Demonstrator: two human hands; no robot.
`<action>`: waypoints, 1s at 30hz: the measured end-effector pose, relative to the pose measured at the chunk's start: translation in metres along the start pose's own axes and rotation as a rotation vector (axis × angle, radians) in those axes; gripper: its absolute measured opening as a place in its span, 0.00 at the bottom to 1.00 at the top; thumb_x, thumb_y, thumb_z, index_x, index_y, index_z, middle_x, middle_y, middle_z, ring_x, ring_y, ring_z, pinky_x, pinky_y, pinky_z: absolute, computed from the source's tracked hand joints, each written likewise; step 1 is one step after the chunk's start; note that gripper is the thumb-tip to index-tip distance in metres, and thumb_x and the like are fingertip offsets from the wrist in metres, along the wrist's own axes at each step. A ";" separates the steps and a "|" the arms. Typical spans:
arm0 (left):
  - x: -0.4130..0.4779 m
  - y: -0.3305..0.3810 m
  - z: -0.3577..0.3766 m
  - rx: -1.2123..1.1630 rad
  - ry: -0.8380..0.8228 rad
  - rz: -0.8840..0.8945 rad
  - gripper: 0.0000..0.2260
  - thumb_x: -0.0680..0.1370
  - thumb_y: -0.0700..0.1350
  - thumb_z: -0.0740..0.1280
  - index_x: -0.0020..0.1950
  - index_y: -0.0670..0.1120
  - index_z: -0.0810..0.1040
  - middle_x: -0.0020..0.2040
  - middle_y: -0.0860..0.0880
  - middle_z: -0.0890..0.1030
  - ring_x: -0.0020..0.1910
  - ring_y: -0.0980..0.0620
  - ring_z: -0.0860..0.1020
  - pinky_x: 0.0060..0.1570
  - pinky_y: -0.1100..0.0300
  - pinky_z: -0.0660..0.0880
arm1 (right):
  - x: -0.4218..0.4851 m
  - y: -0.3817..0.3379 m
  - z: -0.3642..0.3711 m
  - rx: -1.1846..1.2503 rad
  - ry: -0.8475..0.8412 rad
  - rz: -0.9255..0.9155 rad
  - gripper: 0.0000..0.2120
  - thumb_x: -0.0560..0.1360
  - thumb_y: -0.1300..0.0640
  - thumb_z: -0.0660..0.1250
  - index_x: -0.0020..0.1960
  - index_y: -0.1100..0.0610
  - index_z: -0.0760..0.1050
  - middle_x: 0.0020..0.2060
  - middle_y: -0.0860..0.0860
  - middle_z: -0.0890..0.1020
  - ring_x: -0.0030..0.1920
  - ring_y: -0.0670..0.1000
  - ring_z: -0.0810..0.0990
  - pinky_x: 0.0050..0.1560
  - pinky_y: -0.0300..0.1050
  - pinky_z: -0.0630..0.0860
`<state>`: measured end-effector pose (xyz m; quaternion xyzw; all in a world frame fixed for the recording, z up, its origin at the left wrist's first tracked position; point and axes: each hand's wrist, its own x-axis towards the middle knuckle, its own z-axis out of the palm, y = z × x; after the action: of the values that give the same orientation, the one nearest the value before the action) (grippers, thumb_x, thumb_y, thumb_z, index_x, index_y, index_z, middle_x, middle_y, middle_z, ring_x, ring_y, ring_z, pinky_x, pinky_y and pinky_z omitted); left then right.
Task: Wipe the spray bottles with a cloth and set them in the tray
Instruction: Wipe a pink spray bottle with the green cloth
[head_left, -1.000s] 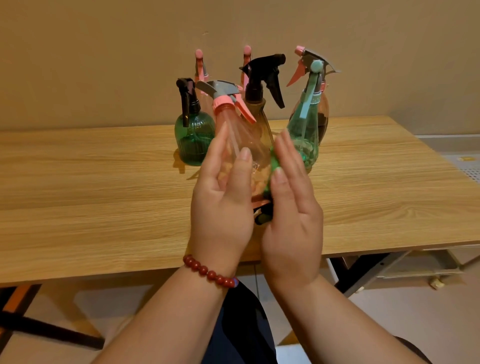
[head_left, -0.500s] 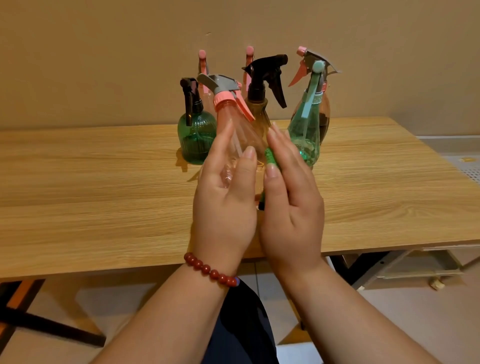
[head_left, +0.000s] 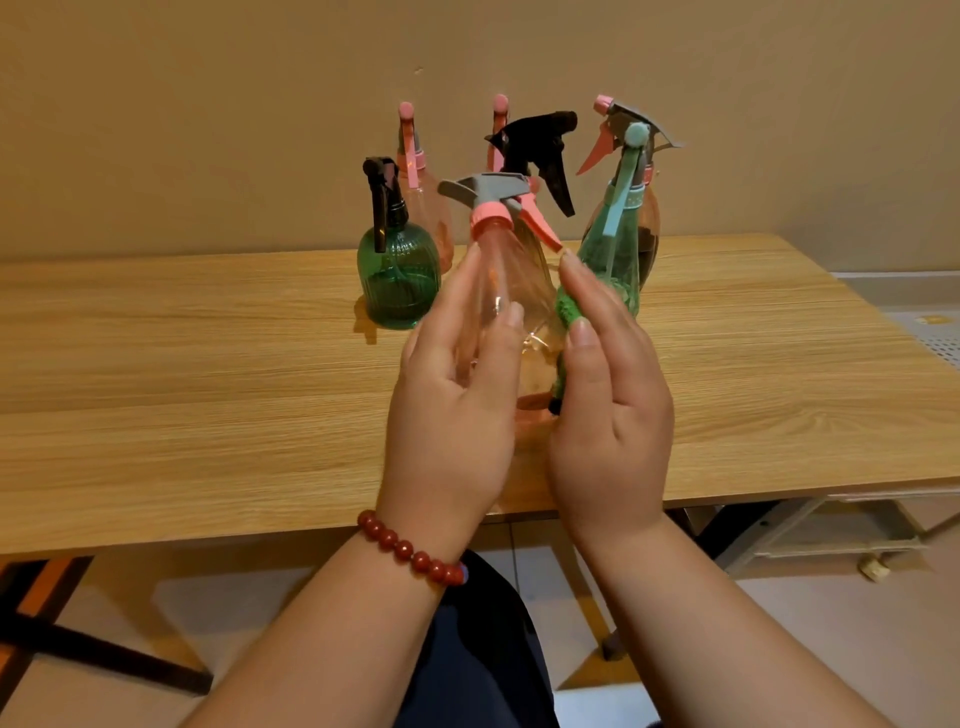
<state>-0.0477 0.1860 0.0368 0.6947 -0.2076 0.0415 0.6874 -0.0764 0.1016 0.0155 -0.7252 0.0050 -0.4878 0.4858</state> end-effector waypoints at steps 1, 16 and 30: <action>0.000 0.002 0.000 -0.043 -0.009 -0.010 0.14 0.81 0.52 0.61 0.64 0.67 0.68 0.65 0.61 0.75 0.62 0.67 0.73 0.62 0.61 0.74 | 0.001 0.001 -0.001 -0.029 -0.011 -0.056 0.17 0.80 0.60 0.54 0.68 0.59 0.69 0.65 0.48 0.73 0.69 0.47 0.70 0.69 0.40 0.66; -0.001 -0.009 0.009 -0.151 0.073 0.014 0.18 0.81 0.50 0.59 0.71 0.50 0.71 0.66 0.55 0.77 0.63 0.60 0.76 0.63 0.56 0.74 | -0.011 0.000 0.006 -0.026 -0.077 -0.044 0.18 0.81 0.59 0.53 0.71 0.57 0.65 0.70 0.50 0.69 0.74 0.50 0.63 0.73 0.47 0.62; -0.007 -0.017 0.008 -0.133 0.083 0.067 0.19 0.80 0.52 0.58 0.71 0.51 0.70 0.67 0.54 0.75 0.64 0.59 0.75 0.63 0.57 0.73 | -0.013 0.003 0.003 0.057 -0.103 0.106 0.18 0.83 0.57 0.51 0.72 0.52 0.64 0.69 0.40 0.68 0.72 0.42 0.64 0.71 0.38 0.62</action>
<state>-0.0498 0.1797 0.0183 0.6377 -0.2045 0.0792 0.7384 -0.0803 0.1084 0.0041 -0.7339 0.0044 -0.4232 0.5313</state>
